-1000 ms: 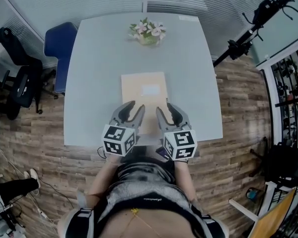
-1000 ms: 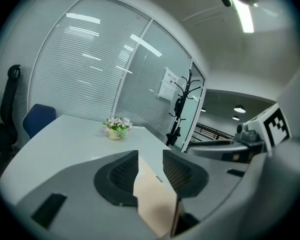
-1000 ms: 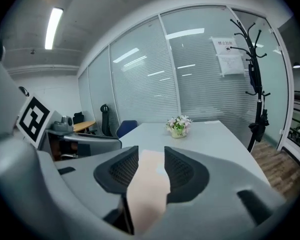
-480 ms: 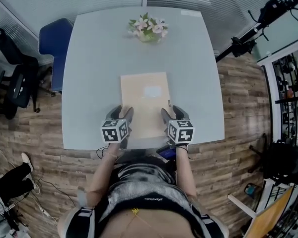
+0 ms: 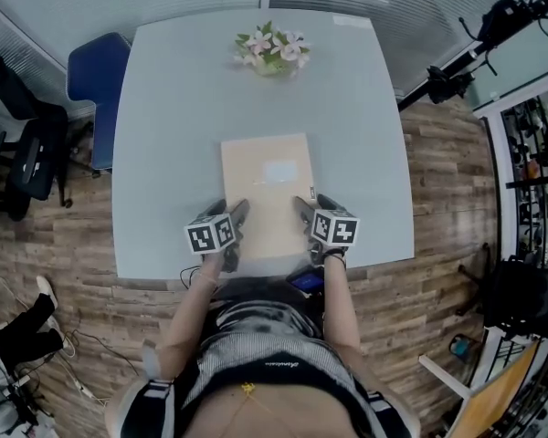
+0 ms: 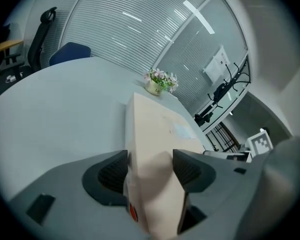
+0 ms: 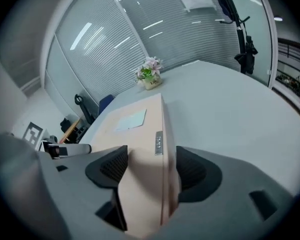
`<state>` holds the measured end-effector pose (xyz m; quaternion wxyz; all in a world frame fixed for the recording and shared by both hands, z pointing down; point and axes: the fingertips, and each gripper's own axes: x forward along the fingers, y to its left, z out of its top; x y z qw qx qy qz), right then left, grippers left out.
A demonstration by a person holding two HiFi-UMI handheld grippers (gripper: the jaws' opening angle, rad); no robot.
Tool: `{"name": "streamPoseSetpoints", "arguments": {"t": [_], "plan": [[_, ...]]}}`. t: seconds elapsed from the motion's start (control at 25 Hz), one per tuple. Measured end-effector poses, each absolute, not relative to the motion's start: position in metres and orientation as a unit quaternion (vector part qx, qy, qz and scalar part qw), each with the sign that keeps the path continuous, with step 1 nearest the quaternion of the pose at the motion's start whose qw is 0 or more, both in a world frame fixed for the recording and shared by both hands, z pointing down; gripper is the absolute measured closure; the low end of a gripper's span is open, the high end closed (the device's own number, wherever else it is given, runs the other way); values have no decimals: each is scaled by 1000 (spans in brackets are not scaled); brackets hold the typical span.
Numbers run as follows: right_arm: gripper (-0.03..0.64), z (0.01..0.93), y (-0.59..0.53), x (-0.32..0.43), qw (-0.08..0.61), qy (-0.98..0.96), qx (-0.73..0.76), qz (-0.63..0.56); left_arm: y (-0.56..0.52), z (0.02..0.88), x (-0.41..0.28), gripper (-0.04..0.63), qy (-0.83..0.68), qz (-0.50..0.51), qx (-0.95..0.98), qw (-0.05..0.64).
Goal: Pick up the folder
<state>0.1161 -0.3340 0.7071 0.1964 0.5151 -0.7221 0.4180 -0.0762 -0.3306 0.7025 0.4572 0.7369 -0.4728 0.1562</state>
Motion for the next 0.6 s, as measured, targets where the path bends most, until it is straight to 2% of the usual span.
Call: {"name": "streamPoseSetpoints", "arguments": {"t": [0.16, 0.6], "plan": [[328, 710, -335, 114, 167, -731, 499, 435, -331, 704, -78, 341, -467, 151, 739, 462], [353, 690, -334, 109, 178, -740, 511, 400, -329, 693, -81, 345, -477, 170, 738, 446]]}}
